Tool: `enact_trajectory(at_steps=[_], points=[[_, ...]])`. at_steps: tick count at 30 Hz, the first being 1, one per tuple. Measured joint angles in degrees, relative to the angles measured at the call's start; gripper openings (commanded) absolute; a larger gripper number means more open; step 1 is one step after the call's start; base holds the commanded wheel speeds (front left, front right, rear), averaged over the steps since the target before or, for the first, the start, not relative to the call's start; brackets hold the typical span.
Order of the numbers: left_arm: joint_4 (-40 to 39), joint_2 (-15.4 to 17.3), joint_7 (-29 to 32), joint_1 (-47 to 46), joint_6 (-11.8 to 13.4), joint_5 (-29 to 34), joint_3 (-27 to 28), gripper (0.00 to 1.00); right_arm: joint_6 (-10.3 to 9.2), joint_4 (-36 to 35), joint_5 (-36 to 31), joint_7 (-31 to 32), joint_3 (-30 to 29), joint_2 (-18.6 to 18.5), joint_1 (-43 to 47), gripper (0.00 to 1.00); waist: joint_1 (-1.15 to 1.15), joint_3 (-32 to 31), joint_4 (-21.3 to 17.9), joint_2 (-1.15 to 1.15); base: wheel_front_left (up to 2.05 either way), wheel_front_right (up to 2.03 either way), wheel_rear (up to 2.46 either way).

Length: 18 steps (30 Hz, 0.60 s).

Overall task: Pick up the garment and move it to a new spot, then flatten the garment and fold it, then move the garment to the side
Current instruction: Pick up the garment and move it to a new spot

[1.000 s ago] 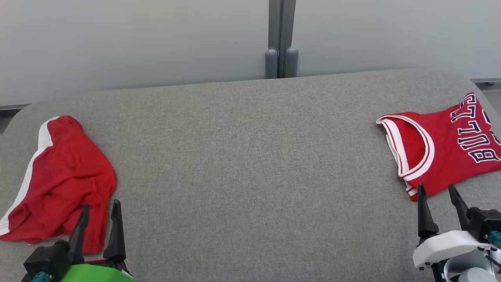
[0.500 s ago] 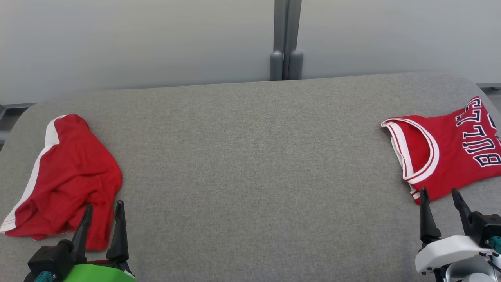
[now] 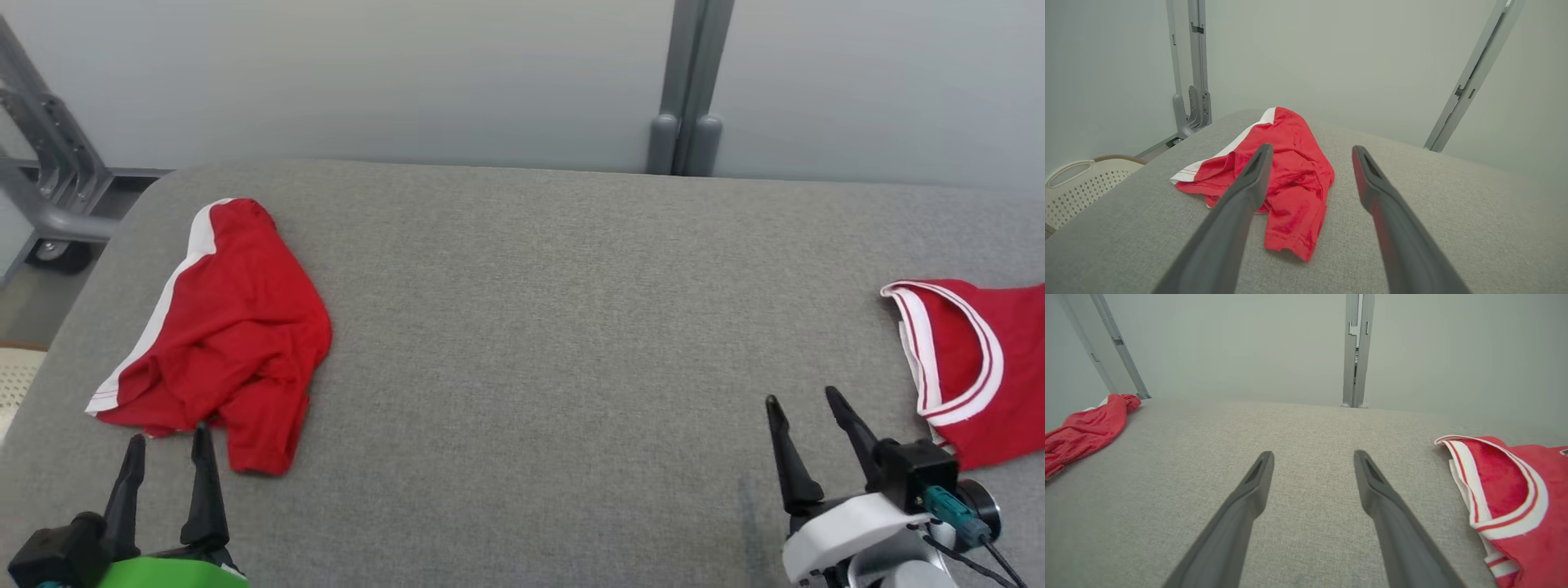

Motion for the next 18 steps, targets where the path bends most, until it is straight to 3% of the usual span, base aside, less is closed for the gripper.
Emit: enact_trajectory(at_steps=[4,18], points=[[-0.32,0.01,0.00,1.74,0.49,-0.40,1.05,1.00,1.08,0.62,-0.34,0.00,1.46,1.01,-1.96,1.00,0.00,-0.14,3.02,0.00,0.00,0.00,0.00],[-0.32,0.02,0.00,2.01,0.18,-0.33,1.07,1.00,0.53,1.15,-0.80,0.00,-0.31,1.53,-2.03,1.00,0.00,-0.28,12.55,0.00,0.00,0.00,0.00]])
